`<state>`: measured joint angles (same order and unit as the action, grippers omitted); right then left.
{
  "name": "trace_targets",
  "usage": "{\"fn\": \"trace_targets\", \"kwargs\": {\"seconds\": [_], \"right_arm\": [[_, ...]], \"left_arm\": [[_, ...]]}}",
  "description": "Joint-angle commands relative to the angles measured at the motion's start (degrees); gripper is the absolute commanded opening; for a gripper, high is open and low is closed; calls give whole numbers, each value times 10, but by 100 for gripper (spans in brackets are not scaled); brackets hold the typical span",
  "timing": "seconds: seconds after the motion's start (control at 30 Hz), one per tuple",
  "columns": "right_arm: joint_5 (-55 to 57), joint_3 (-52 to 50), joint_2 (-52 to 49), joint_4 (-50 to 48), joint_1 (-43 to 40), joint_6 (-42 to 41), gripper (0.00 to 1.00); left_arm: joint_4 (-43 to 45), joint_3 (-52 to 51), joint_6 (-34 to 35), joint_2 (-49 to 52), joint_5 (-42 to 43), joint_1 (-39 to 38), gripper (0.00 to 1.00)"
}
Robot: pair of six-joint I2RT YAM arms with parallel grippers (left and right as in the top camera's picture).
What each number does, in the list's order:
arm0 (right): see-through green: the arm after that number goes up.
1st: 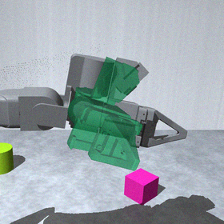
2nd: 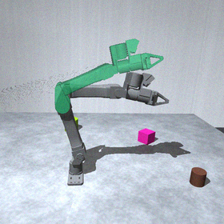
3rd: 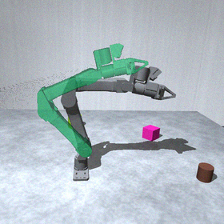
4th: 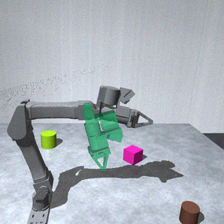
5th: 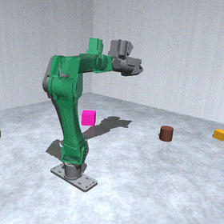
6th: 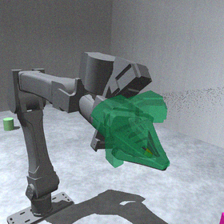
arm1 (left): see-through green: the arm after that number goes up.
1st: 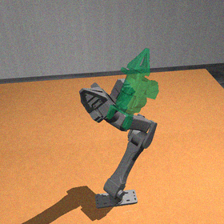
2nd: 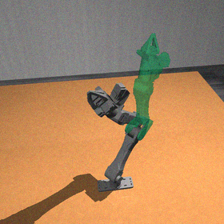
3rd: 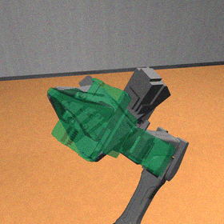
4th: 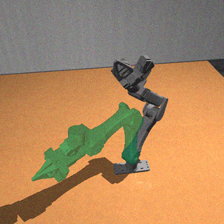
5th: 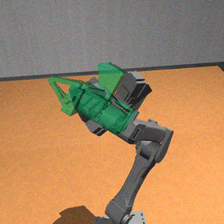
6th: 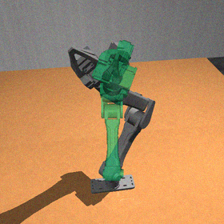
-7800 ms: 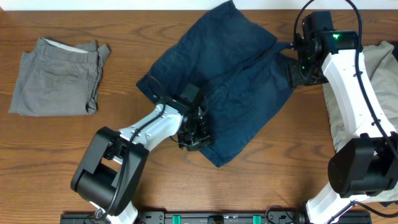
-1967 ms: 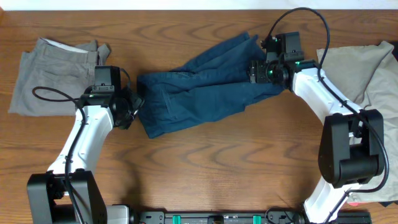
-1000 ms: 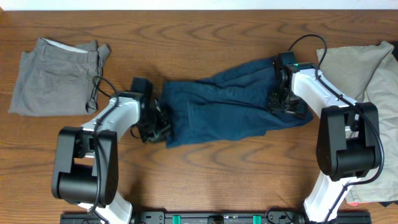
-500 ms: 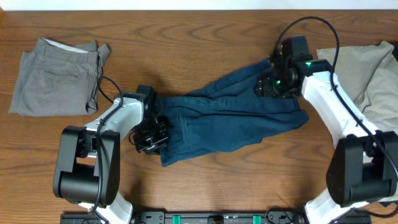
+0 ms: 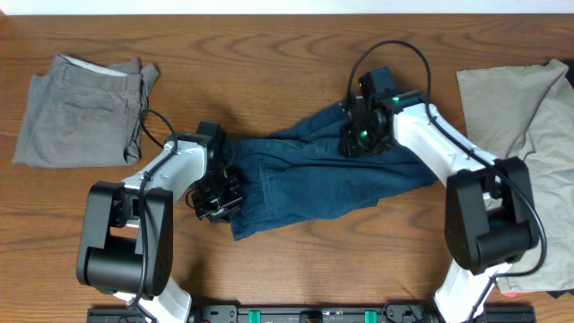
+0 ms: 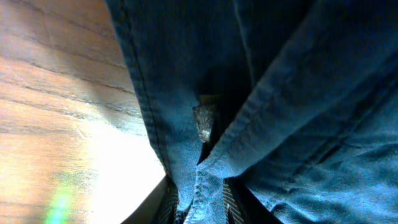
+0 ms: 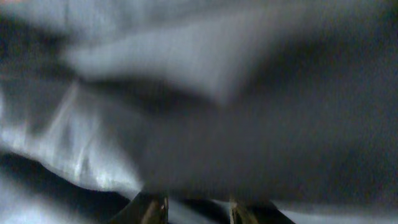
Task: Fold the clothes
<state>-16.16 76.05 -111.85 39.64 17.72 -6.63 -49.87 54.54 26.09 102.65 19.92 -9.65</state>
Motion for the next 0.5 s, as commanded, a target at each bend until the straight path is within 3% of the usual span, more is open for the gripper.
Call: {"fn": "trace_targets", "kwargs": {"seconds": [0.0, 0.17, 0.23, 0.33, 0.47], "right_arm": [[64, 3, -21, -83, 5, -24, 28], [88, 3, -33, -290, 4, -104, 26], [84, 4, -33, -318, 5, -114, 27], [53, 5, -30, -294, 7, -112, 27], [50, 6, 3, -183, 1, -98, 39]], "left_arm": [[0, -4, 1, 9, -12, 2, 27], [0, -4, 1, 9, -12, 2, 27], [0, -4, 1, 9, -12, 2, 27], [0, -4, 1, 9, -12, 2, 27], [5, -4, 1, 9, -12, 2, 31]]}}
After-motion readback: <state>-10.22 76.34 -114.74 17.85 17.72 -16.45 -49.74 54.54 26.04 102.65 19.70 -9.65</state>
